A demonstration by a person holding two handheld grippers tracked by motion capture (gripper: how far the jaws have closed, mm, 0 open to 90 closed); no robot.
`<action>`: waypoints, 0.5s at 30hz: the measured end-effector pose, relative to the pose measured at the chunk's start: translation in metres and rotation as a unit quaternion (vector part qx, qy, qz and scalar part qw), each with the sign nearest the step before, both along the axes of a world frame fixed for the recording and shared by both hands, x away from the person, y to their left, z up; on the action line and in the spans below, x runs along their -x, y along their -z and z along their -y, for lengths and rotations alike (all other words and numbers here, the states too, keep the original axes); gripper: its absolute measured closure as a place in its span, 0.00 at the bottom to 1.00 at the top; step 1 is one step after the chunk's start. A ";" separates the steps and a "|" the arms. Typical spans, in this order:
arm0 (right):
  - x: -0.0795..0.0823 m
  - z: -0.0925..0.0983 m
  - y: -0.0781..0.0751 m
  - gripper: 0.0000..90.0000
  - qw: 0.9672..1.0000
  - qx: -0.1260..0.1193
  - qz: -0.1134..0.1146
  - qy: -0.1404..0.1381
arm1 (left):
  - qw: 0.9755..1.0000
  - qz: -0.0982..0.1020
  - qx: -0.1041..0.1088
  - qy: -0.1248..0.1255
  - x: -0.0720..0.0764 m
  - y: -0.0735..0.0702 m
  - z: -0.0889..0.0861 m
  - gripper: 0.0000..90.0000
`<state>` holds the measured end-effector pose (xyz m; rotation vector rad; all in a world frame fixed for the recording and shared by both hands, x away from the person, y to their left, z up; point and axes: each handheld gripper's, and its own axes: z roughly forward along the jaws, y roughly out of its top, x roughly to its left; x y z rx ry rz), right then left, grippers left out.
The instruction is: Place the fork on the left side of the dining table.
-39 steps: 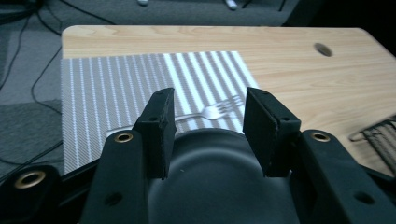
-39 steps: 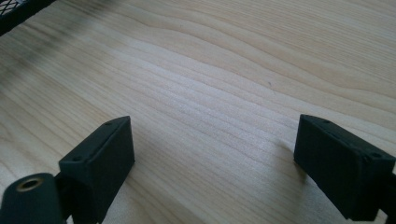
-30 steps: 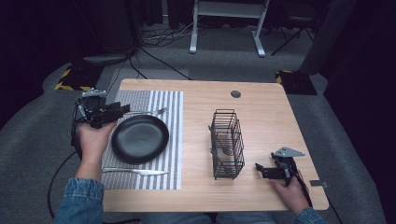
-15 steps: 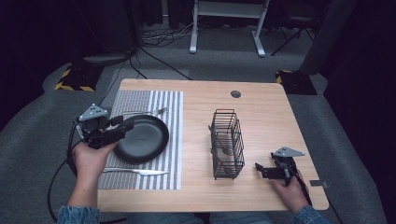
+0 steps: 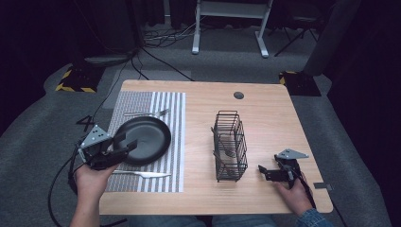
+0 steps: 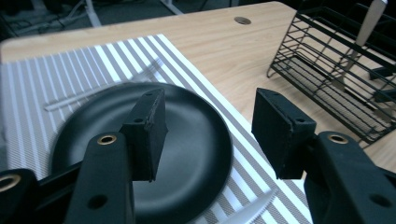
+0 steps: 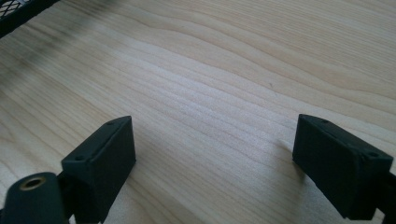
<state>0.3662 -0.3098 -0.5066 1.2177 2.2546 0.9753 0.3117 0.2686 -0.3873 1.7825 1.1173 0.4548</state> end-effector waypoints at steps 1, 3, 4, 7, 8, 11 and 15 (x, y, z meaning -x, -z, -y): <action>0.000 0.000 0.000 0.14 1.000 0.000 0.000 0.000 | 1.000 -0.003 0.003 0.000 0.001 0.003 0.000 0.50; 0.000 0.000 0.000 0.14 1.000 0.000 0.000 0.000 | 1.000 -0.013 0.011 0.008 0.004 0.011 0.000 0.49; 0.000 0.000 0.000 0.14 1.000 0.000 0.000 0.000 | 1.000 -0.016 0.011 0.011 0.005 0.014 0.000 0.48; 0.000 0.000 0.000 0.14 1.000 0.000 0.000 0.000 | 1.000 -0.011 0.006 0.022 0.011 0.025 0.002 0.48; 0.000 0.000 0.000 0.14 1.000 0.000 0.000 0.000 | 1.000 -0.007 0.008 0.028 0.014 0.029 0.003 0.47; 0.000 0.000 0.000 0.14 1.000 0.000 0.000 0.000 | 0.999 -0.007 0.013 0.035 0.020 0.039 0.004 0.47; 0.000 0.000 0.000 0.14 1.000 0.000 0.000 0.000 | 0.999 -0.022 0.012 0.040 0.024 0.056 0.007 0.46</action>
